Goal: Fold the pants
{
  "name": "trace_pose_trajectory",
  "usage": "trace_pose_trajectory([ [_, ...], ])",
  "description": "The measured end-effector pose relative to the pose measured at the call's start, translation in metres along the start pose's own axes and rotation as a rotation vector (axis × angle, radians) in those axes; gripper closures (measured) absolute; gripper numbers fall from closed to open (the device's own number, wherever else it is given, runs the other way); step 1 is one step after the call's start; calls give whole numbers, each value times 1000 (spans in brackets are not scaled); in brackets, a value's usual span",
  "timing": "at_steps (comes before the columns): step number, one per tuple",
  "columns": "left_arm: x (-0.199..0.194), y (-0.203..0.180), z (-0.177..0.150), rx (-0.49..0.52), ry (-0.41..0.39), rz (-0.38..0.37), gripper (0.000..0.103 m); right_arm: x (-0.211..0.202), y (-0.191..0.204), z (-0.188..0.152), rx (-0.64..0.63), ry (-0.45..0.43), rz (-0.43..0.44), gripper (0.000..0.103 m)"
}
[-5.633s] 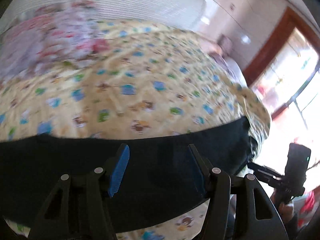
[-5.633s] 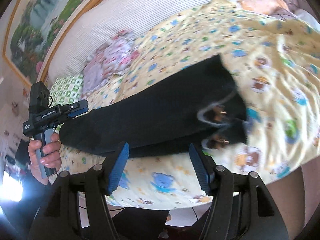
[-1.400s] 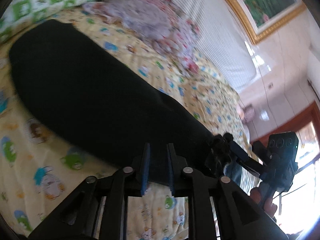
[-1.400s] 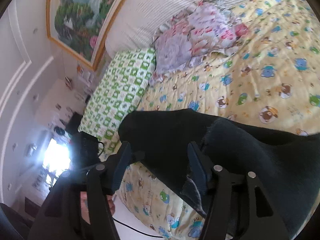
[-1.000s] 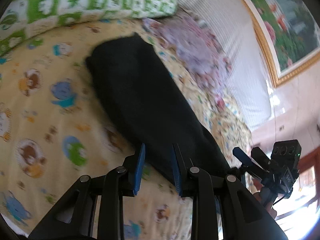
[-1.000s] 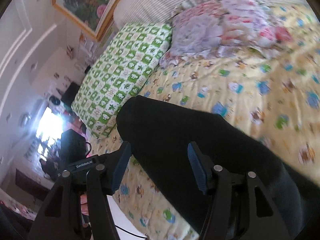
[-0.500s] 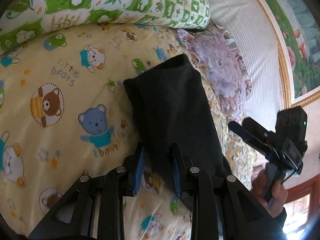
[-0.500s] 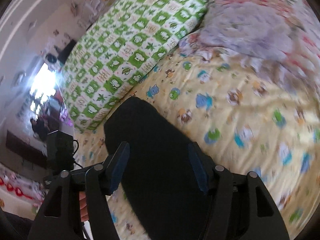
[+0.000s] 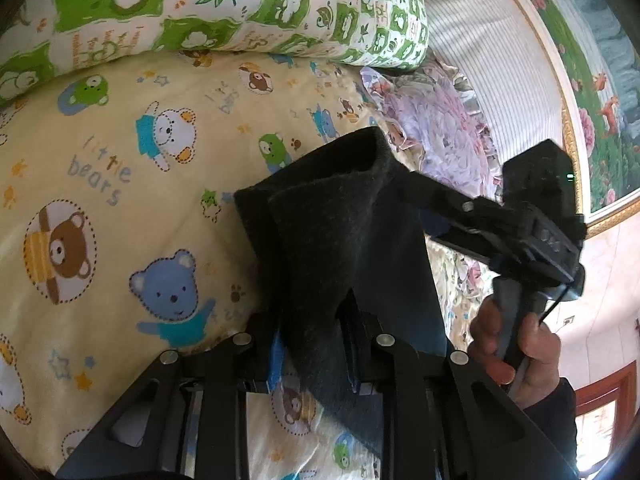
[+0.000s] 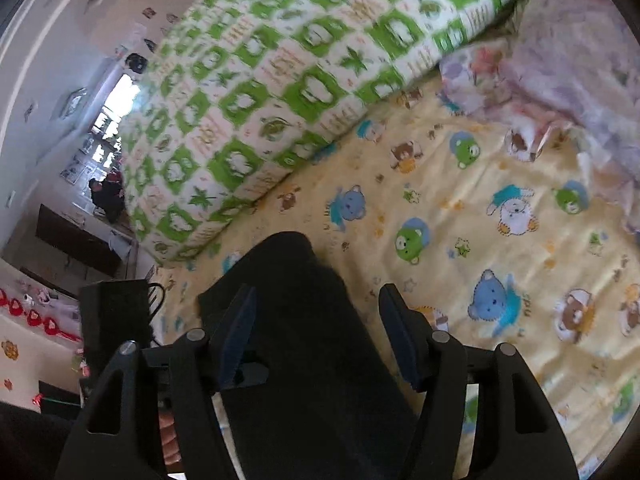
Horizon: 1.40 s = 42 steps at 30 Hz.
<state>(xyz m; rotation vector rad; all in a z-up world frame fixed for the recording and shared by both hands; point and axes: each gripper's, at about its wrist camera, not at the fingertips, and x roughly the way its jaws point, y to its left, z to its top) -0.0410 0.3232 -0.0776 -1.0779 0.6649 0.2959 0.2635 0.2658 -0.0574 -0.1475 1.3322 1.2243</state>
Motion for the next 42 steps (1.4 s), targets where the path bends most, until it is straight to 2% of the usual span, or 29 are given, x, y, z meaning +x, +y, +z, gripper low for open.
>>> trace_pose_trajectory([
  [2,2,2,1,-13,-4,-8,83,7,-3,-1,-1,16,19,39],
  [3,3,2,2,-21,-6,-13,85,7,-2,-3,-14,18,21,43],
  [4,3,3,2,-29,-8,-18,88,8,0,-4,-28,18,27,51],
  [5,3,3,2,-35,-10,-23,89,7,2,-6,-37,22,26,69],
  [8,-2,-5,0,-28,-28,-33,92,-4,11,-10,-60,-7,13,73],
  [15,-29,-52,-10,78,-68,-49,92,-55,28,-23,-67,-103,44,77],
  [21,-45,-112,-32,200,-79,-99,92,-123,38,-58,-48,-203,55,77],
  [24,-49,-142,-49,265,-58,-133,92,-154,34,-80,-6,-260,73,78],
  [29,-50,-182,-79,366,-27,-149,92,-194,19,-126,59,-364,101,78],
  [37,-34,-224,-131,472,50,-148,92,-229,-5,-186,146,-458,114,78],
  [42,-22,-244,-163,544,103,-157,92,-249,-20,-238,198,-542,127,78],
])
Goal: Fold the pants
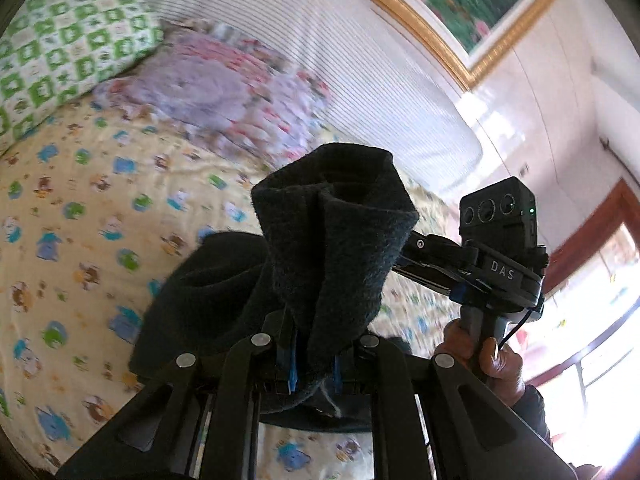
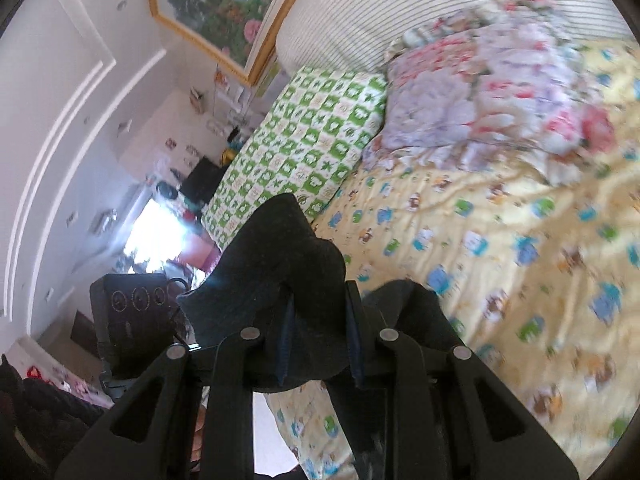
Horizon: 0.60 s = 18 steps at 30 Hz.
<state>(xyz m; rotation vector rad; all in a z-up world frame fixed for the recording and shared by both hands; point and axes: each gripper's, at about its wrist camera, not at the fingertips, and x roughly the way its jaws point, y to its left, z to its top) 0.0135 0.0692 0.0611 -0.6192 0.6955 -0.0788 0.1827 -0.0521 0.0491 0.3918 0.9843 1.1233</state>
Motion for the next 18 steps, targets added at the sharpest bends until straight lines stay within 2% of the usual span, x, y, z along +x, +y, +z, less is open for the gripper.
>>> trace_pose_trajectory([
  [7,23,-46,-24,97,64,-27,92,-55,-22,-41,75,-123,8,78],
  [13,43,-70,-45,151,115,-32,92,-83,-38,-69,132,-186,0,78],
  [18,57,-80,-55,192,145,-32,92,-98,-44,-87,141,-210,-50,78],
])
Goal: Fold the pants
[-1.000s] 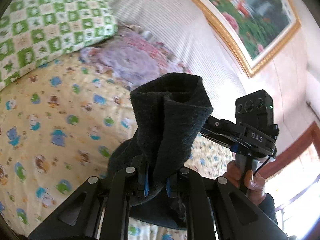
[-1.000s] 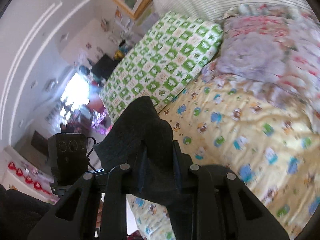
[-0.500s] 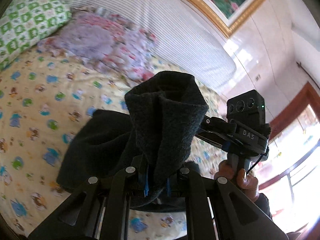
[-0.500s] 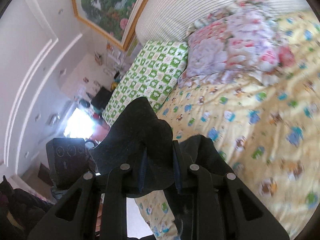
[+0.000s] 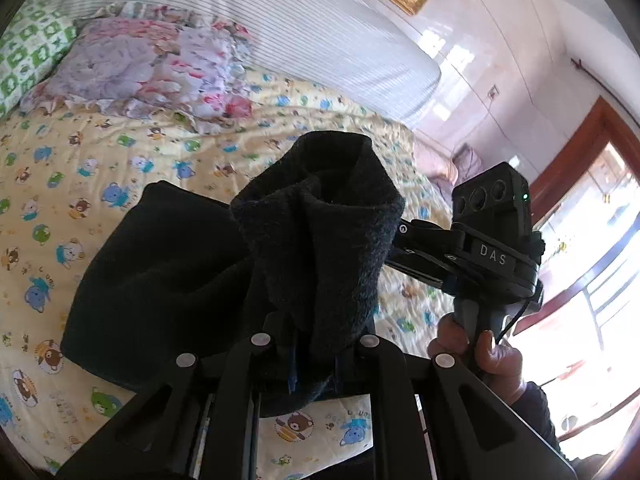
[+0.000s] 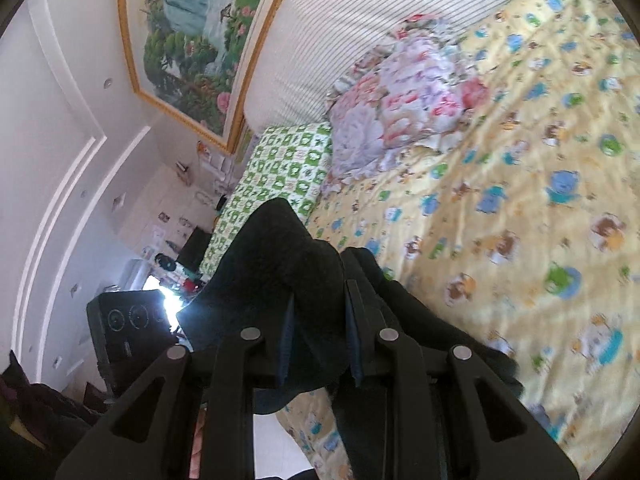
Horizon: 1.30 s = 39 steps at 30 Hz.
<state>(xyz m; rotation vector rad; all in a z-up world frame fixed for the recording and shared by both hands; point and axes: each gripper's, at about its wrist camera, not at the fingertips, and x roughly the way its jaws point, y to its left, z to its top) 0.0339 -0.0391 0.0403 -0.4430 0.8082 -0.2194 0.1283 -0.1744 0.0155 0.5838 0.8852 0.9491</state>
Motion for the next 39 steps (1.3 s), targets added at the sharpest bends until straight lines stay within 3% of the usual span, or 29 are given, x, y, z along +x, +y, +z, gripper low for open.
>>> trace_pose_trajectory([
  [8,29,-13,-14,93,47,30,88,-17,-8,-19,-43,-12,-211,70],
  [11,27,-17,-18,132,43,32,84,-25,-16,-24,-19,-24,-259,59],
  [13,26,-20,-20,158,43,29,71,-29,-18,-28,-12,-33,-279,57],
  [17,25,-20,-24,166,61,2,60,-44,-21,-38,17,-52,-347,56],
  [19,22,-21,-26,165,71,-19,47,-51,-21,-41,35,-64,-359,55],
  [24,15,-24,-32,189,85,-60,44,-68,-16,-53,64,-103,-415,44],
  [33,-13,-29,-35,226,54,-134,38,-88,4,-68,86,-158,-465,39],
  [39,-33,-11,-26,196,1,-105,35,-92,23,-78,86,-182,-466,27],
])
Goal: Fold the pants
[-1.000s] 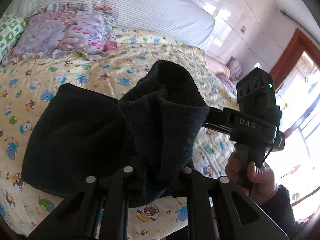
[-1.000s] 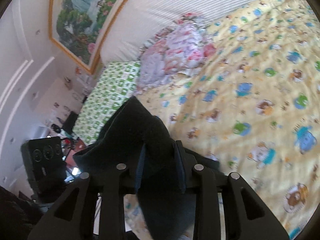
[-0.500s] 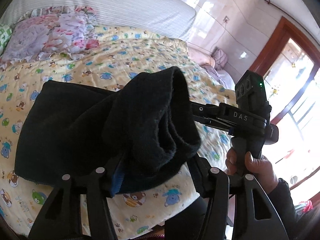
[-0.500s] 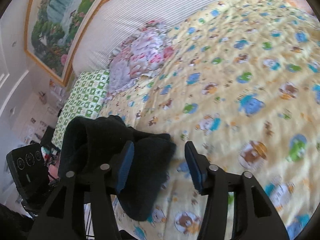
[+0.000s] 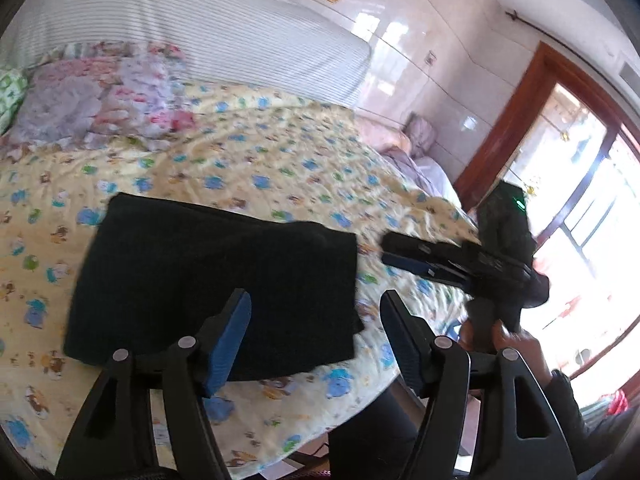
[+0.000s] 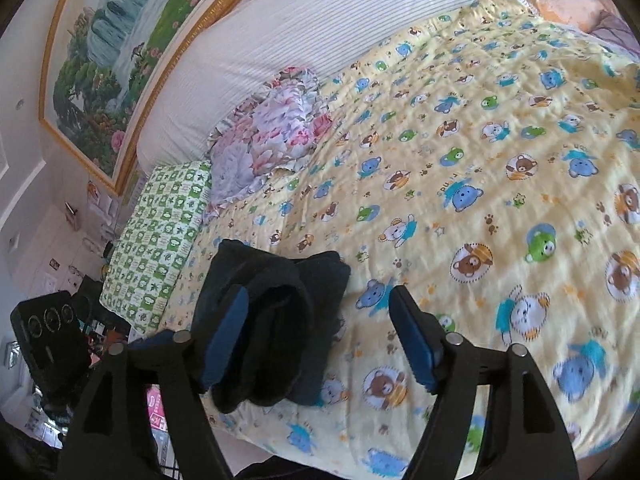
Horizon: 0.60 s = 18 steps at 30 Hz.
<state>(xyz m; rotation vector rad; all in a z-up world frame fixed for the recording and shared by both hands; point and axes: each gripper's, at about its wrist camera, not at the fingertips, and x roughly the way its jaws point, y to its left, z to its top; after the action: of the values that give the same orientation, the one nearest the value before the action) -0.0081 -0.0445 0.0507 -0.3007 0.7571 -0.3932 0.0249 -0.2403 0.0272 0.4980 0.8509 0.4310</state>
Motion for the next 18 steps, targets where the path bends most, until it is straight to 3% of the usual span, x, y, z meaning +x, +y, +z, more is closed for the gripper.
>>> trace_pose_trajectory([
  [8,-8,55,5,-117,-17,87,35,5,18,-18,-7,33,23,24],
  [18,-11,86,6,-167,-21,129,34,15,34,-25,-34,66,18,24],
])
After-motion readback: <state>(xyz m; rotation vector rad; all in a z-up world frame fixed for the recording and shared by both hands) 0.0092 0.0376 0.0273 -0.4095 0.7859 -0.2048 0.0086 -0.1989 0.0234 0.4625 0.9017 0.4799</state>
